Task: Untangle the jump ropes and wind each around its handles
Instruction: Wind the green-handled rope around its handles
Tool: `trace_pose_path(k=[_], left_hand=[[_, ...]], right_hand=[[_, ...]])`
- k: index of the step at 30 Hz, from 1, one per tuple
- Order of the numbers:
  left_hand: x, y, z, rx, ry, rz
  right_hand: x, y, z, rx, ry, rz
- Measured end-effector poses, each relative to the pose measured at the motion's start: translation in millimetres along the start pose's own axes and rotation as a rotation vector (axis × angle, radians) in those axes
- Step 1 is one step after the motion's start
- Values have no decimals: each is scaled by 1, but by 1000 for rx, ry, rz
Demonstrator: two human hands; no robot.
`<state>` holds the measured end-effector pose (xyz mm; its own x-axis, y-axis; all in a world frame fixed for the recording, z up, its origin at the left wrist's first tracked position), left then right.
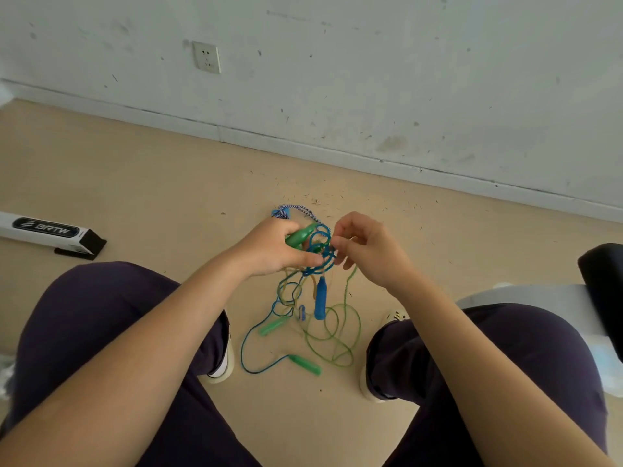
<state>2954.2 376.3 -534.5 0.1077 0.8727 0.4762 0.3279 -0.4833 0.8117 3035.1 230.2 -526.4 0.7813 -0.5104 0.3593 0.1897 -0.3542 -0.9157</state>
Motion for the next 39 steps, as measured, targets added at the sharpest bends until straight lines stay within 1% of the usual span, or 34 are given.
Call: trace_pose_path(k=[3,6,8,10,13,14,17,20,23,26,30,33,35,37,39], left_hand=[[2,1,0,-5,-4,-23],[3,-1,0,3,-35,-35],[2,-2,-2,32,-68,-31],[5,-3,-3,39,-31,-58],[10,-1,-6,6,65,-162],[11,-1,-6,-10,88,-176],[14,1,-7,-37,110,-142],[16,3,-8,-59,126,-166],[19,6,-10,-95,153,-227],[15,8,-11,-118,122,-282],[14,13,-13,-153,95,-292],[14,13,-13,-164,74,-280],[14,12,-13,-160,73,-259],[12,12,-11,-146,69,-211],[10,10,-10,-135,67,-160]], right_hand=[[-1,-2,0,31,-16,96],[7,0,0,52,46,201],[12,3,1,43,76,208],[15,4,1,32,97,155],[20,2,0,33,177,-108],[22,1,0,32,205,-157],[23,-2,-2,48,251,-147],[25,-3,-2,38,258,-158],[27,-2,-1,15,229,-118],[20,-1,-1,-6,139,-71],[16,2,-1,-13,88,-16],[18,7,-1,-71,74,74],[17,4,-2,-70,21,24],[14,-2,-4,-29,-44,-15],[13,-5,-6,-11,-68,-35]])
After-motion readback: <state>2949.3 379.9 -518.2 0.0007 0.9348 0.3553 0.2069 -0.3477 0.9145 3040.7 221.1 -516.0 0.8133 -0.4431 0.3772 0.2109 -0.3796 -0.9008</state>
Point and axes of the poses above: each hand's wrist, its own z-axis towards the middle knuckle, its own x-axis out of the back of the hand, y = z × x, the point moved 6 cm from there along z, towards the middle knuckle, and after that the axes turned 11 degrees about -y, right-handed, at the moved point
